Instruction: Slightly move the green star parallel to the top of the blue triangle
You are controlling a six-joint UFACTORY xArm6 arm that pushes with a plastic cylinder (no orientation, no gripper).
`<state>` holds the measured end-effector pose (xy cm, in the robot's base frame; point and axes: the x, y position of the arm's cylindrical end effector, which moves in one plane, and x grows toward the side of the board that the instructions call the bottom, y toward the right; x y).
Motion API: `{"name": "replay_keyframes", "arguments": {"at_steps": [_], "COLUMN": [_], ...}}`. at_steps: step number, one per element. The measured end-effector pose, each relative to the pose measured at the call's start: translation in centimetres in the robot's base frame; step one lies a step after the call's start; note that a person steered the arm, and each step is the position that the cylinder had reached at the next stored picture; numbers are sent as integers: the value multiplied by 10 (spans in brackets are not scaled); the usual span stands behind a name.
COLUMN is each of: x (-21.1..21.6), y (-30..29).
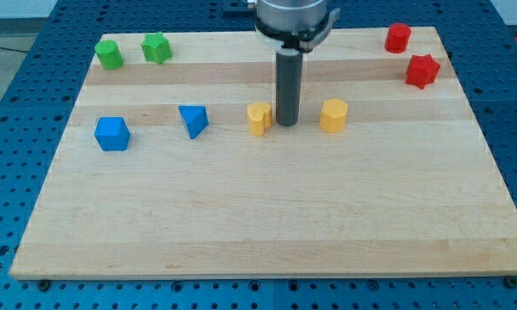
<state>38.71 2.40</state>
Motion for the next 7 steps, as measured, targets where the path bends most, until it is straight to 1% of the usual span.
{"name": "replay_keyframes", "arguments": {"at_steps": [1, 2, 3, 4, 6, 7], "x": [-14, -13, -13, -36, -92, -103], "y": [66, 177, 261, 297, 288, 231]}}
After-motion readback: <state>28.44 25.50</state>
